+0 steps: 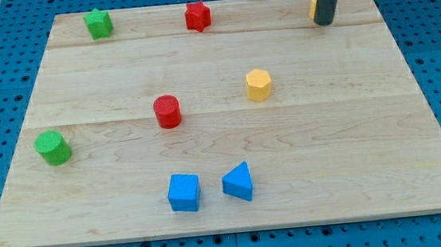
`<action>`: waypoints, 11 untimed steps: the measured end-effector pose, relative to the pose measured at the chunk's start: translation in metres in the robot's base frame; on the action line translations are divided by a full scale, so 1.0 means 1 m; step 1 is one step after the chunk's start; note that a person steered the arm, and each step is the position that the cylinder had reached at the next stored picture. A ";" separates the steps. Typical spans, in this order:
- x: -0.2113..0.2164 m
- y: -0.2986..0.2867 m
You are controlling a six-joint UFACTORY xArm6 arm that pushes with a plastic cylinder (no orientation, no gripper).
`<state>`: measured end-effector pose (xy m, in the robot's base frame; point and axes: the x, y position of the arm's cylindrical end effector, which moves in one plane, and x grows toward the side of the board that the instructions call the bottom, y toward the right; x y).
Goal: Push the blue triangle close to the blue cube
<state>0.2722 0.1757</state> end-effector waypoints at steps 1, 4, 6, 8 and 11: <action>0.000 -0.013; 0.008 -0.040; 0.081 -0.058; 0.170 -0.070; 0.307 -0.118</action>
